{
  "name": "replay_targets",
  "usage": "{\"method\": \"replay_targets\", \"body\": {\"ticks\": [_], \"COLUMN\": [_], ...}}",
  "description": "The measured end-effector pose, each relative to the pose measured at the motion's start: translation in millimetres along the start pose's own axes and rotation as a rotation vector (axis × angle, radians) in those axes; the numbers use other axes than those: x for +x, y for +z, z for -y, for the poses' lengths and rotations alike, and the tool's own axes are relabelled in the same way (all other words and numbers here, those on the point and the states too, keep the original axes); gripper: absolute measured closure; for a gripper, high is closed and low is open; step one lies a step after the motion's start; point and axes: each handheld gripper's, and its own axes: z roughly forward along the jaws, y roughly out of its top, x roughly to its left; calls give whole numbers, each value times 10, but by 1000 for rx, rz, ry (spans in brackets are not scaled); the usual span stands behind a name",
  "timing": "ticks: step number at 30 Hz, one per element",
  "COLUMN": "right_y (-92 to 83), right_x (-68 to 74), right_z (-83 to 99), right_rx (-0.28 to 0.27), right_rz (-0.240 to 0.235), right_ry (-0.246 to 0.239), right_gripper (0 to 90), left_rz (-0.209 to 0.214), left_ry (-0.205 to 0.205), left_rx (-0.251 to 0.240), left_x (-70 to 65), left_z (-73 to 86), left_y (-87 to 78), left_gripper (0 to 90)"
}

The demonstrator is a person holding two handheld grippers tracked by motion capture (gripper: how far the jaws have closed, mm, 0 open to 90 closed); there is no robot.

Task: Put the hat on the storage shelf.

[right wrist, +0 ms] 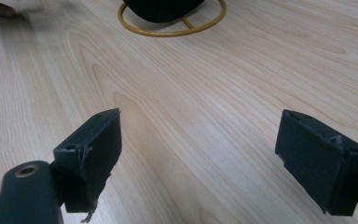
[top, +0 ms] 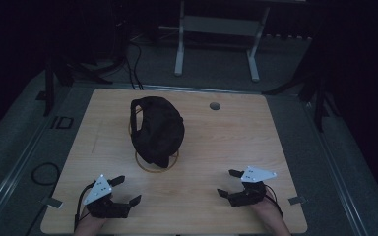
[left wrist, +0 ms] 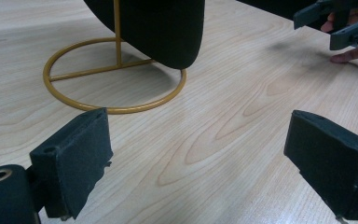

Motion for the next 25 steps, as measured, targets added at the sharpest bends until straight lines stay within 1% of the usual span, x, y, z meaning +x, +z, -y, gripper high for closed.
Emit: {"method": "replay_targets", "body": {"ticks": [8,12,22,25], "right_y": [-135,-191,-341,-347], "right_x": [-38,-71,-192,-209], "right_z": [97,161,266,275], "right_rx": [-1,9,0,-5], "right_rz": [37,60,108,109], "right_ry": [13,17,62,69], "right_gripper": [143,143,143,144], "left_rz": [-1,-1,-1,0], "left_ry": [2,3,5,6], "left_rx": [0,1,6,6], "left_x": [-1,0,-4,-5], "left_z": [0,1,3,4], "left_y": [3,3,9,8], "left_gripper": [78,78,78,78]}}
